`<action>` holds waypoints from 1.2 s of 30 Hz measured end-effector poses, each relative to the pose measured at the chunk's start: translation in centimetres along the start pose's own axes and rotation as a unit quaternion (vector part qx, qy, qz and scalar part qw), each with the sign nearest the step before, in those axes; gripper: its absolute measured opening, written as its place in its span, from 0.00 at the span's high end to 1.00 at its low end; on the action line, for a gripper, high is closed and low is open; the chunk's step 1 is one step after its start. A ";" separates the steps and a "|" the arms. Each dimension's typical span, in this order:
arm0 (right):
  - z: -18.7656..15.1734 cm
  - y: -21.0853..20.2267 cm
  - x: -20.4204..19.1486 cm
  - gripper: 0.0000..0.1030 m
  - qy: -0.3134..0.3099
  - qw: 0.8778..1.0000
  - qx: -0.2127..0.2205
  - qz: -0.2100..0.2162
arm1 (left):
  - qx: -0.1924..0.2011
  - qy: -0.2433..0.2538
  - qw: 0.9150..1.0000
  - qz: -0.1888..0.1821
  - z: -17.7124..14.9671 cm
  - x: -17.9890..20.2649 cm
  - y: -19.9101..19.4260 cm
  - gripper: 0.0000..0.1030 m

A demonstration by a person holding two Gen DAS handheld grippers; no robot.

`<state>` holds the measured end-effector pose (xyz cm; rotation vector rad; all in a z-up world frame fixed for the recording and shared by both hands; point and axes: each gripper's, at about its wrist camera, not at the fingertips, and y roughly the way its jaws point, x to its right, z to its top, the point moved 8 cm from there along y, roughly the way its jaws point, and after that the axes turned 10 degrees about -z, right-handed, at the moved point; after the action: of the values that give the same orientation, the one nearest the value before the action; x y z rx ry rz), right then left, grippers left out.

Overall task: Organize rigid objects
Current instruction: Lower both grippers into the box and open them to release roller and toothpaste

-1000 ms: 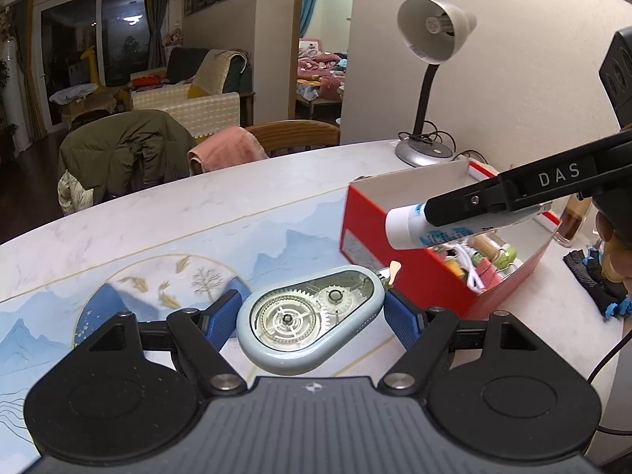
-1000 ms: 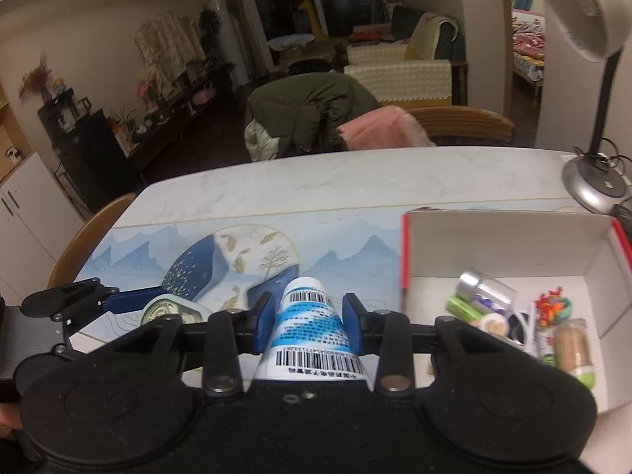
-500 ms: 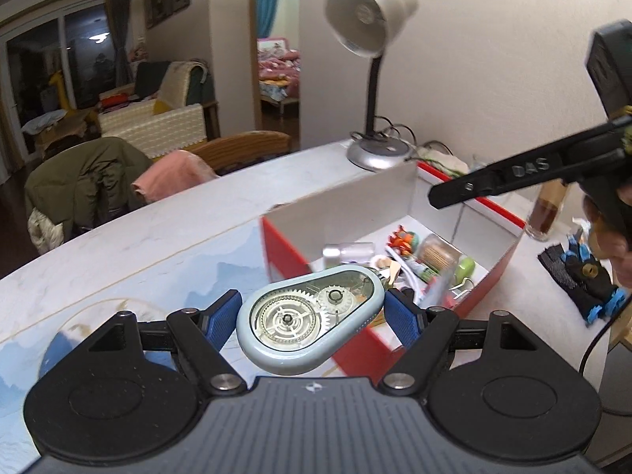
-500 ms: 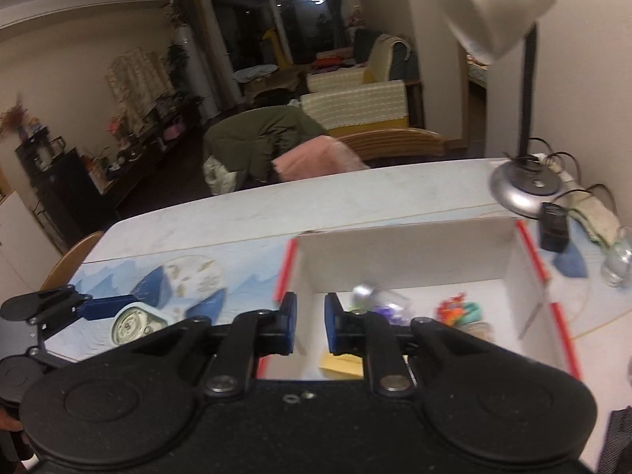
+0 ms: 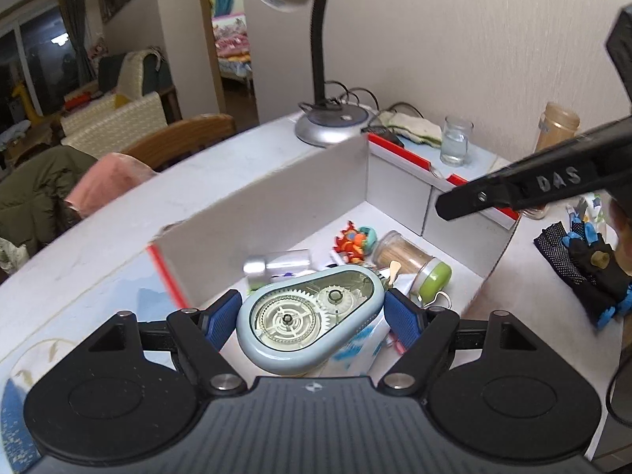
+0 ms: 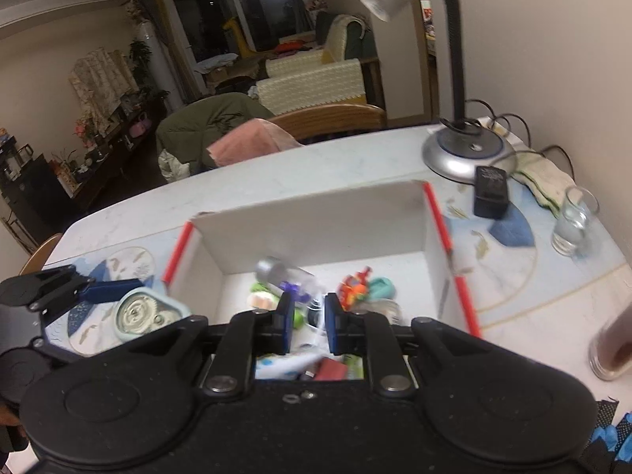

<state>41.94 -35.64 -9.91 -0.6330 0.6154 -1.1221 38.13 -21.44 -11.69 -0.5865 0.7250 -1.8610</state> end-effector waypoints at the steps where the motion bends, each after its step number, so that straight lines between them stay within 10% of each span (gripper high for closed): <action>1: -0.2 0.1 0.5 0.84 0.000 1.000 -0.003 -0.002 | -0.010 0.000 1.000 -0.005 0.1 0.2 0.9 0.24; 22: -2.3 3.1 3.3 0.84 -0.024 0.999 -0.047 0.000 | -0.120 -0.060 0.991 -0.028 -0.1 0.1 9.5 0.23; 36: -2.4 2.9 2.4 0.81 -0.034 0.998 -0.047 -0.001 | -0.083 -0.084 0.992 -0.043 0.1 -0.3 7.0 0.23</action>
<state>42.76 -37.38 -13.92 -0.7497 0.6108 -1.0734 42.73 -23.31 -16.65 -0.8829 0.7554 -1.8145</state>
